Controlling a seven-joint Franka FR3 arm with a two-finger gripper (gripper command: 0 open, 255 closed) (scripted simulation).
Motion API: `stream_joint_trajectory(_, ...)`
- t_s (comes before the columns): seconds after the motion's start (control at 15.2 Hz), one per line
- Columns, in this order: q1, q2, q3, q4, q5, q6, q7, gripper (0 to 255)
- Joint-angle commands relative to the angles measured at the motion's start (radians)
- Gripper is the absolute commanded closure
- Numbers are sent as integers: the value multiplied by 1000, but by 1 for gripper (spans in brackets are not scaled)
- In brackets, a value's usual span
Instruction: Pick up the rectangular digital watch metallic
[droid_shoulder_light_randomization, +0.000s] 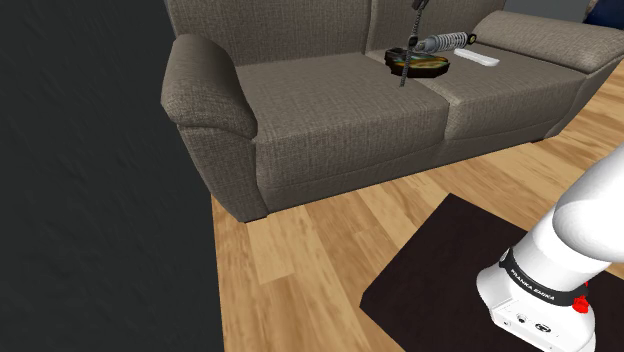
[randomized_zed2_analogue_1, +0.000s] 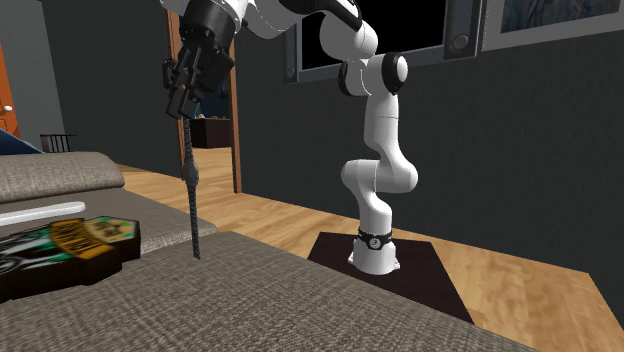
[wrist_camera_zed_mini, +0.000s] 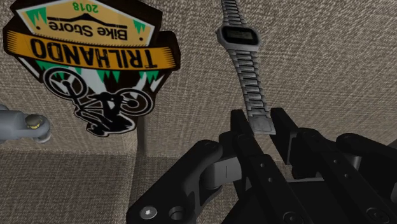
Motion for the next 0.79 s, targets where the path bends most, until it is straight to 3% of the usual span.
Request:
stream_joint_trajectory(0.0,0,0,0,-1,0,1,0,255)
stream_joint_trajectory(0.4,0,-3,0,-5,-1,2,0,255)
stream_joint_trajectory(0.73,-1,17,-3,85,4,-69,4,255)
